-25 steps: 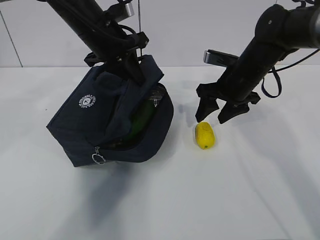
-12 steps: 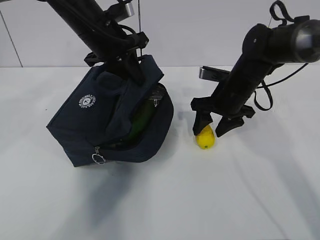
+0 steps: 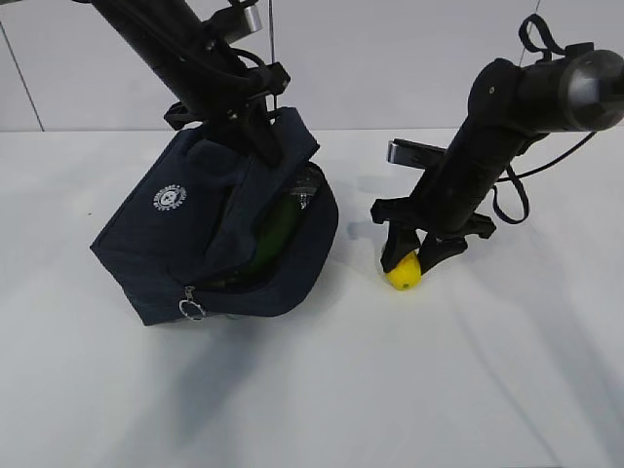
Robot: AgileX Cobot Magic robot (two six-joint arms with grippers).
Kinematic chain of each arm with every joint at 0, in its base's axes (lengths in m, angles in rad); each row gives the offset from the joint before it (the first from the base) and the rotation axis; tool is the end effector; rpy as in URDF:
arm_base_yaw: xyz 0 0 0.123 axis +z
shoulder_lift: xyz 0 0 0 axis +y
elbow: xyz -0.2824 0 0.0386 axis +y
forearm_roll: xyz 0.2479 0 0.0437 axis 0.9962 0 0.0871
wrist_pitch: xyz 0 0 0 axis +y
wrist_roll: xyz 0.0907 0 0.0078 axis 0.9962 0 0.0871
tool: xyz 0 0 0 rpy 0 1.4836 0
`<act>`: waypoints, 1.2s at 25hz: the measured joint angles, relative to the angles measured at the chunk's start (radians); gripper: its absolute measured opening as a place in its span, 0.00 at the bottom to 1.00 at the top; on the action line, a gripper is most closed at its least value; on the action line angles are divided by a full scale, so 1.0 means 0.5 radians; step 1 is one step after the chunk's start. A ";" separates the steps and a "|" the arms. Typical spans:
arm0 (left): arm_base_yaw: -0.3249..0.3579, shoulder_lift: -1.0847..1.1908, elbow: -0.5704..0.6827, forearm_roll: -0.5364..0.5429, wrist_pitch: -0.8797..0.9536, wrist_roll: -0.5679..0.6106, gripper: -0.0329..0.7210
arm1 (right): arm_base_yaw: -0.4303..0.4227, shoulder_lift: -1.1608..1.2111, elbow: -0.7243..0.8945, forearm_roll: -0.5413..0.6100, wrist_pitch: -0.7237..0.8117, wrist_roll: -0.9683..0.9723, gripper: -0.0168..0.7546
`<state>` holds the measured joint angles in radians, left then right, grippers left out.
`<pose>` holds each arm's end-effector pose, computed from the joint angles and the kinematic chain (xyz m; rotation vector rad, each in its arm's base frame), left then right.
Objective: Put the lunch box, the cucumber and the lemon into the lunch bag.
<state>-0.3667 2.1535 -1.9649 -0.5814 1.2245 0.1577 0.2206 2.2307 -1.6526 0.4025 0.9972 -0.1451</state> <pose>0.4151 -0.2098 0.2597 0.5511 2.7843 -0.8642 0.4280 0.1267 0.1382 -0.2407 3.0173 0.5340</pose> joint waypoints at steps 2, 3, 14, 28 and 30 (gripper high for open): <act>0.000 0.000 0.000 0.000 0.000 0.000 0.03 | 0.000 0.000 -0.028 0.000 0.054 0.000 0.44; 0.000 0.000 0.000 0.000 0.000 0.000 0.03 | 0.000 0.000 -0.056 0.000 0.093 -0.007 0.44; 0.000 0.000 0.000 0.004 0.000 0.000 0.03 | 0.000 -0.172 -0.241 0.493 0.242 -0.470 0.43; 0.000 0.000 0.000 0.000 0.000 0.003 0.03 | 0.000 0.217 -0.241 1.786 0.338 -1.157 0.53; 0.000 0.000 0.000 0.000 0.000 0.003 0.03 | 0.000 0.251 -0.241 1.893 0.351 -1.225 0.56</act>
<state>-0.3667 2.1535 -1.9649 -0.5813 1.2245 0.1592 0.2206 2.3562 -1.7731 1.3488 1.1728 -0.7576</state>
